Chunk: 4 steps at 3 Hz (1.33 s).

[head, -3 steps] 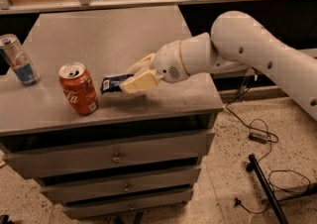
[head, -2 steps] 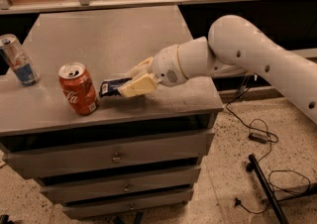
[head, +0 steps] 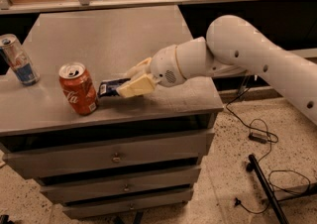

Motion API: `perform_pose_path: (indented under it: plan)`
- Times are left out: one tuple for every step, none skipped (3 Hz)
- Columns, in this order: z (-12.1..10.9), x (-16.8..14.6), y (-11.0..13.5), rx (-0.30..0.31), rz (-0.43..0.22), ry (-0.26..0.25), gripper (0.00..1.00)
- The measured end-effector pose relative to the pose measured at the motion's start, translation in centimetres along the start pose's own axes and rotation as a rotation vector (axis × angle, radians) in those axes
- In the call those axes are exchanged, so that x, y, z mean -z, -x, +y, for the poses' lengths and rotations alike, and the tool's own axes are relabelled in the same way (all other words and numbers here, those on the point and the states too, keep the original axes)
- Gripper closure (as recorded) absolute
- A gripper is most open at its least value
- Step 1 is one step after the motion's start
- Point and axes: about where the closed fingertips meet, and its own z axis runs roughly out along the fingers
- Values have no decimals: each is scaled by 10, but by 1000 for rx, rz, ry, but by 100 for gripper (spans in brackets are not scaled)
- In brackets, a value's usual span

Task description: Move rxbar blueberry near coke can

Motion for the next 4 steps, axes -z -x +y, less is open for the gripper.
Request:
perform_pose_path:
  plan:
    - [1,-2,1,2,1,4,22]
    - [3,-4,2,4,1,8,0]
    - [-3,4,0,-12,-5,-2,0]
    - [-33,33,-10,-68,-21,-41,0]
